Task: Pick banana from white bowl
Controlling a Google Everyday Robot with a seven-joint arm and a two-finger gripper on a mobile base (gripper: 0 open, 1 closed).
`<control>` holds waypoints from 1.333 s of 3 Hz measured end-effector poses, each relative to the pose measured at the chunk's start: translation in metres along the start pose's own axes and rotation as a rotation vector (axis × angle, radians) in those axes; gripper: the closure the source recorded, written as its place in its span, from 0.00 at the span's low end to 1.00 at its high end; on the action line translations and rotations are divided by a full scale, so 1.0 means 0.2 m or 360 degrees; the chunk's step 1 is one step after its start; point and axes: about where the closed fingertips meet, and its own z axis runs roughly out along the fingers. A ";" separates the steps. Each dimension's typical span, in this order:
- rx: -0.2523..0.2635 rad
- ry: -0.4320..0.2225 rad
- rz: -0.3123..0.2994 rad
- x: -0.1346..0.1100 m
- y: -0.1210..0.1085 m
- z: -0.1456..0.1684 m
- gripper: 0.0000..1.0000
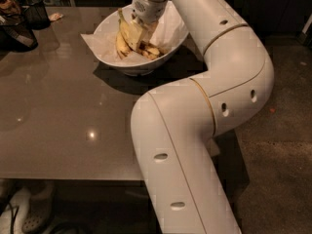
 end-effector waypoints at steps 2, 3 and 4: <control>0.0137 -0.0088 -0.0070 0.01 0.03 -0.29 1.00; 0.0145 -0.0109 -0.0070 0.00 0.03 -0.30 1.00; 0.0142 -0.0155 -0.0091 0.00 0.04 -0.35 1.00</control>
Offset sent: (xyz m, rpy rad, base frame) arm -0.0755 -0.0301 0.0765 -0.0337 -0.1500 0.0367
